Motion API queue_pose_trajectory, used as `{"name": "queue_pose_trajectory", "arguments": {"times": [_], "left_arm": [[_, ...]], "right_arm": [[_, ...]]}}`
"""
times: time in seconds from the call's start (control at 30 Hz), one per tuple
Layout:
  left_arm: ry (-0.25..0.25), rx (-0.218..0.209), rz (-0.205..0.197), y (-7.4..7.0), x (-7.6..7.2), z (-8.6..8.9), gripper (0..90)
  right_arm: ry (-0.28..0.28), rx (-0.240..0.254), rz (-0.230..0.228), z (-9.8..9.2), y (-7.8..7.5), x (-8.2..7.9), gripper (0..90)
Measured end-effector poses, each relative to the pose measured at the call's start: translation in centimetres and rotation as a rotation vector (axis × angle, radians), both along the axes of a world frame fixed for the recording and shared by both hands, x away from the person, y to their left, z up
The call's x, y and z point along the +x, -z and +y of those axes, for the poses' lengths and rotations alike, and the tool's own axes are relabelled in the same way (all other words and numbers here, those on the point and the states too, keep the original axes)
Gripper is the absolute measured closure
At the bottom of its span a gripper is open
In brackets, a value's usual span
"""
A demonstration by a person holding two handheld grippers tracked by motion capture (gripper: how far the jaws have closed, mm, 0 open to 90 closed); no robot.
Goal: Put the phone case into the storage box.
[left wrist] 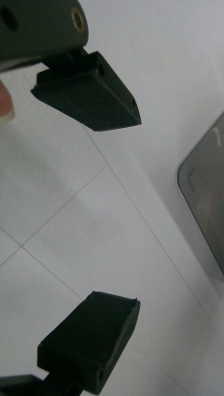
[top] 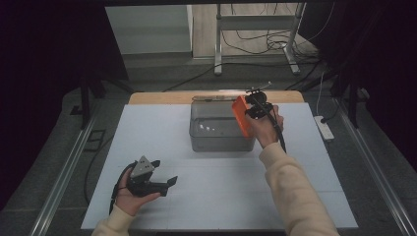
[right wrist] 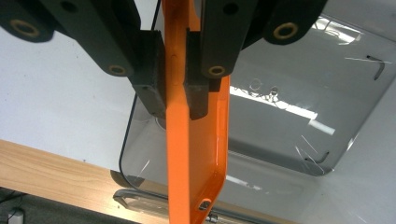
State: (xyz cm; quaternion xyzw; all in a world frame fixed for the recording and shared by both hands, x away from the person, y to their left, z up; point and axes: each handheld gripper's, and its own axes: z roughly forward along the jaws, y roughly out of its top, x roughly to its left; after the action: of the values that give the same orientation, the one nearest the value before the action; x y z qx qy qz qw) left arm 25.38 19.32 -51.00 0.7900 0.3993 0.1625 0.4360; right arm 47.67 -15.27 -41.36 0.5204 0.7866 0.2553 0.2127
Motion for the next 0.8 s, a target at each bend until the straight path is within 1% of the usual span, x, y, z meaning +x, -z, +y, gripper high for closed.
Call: {"name": "queue_pose_trajectory", "arguments": {"times": [0.03, 0.23, 0.47, 0.8], "left_arm": [[0.0, -0.001, 0.0, -0.01, 0.0, 0.0, 11.8], [0.003, -0.003, 0.002, 0.05, 0.0, -0.11, 11.8], [0.011, -0.015, -0.003, -0.06, 0.13, -0.05, 12.0], [0.03, -0.017, -0.009, -0.23, 0.54, -0.44, 12.0]], "right_arm": [[0.001, -0.006, -0.001, -0.01, 0.05, 0.04, 80.2], [0.013, -0.002, 0.003, -0.11, 0.14, 0.19, 80.2], [0.027, -0.015, 0.003, 0.1, 0.14, 0.12, 80.2], [0.041, -0.035, 0.015, 0.43, 0.46, 0.11, 80.2]]}}
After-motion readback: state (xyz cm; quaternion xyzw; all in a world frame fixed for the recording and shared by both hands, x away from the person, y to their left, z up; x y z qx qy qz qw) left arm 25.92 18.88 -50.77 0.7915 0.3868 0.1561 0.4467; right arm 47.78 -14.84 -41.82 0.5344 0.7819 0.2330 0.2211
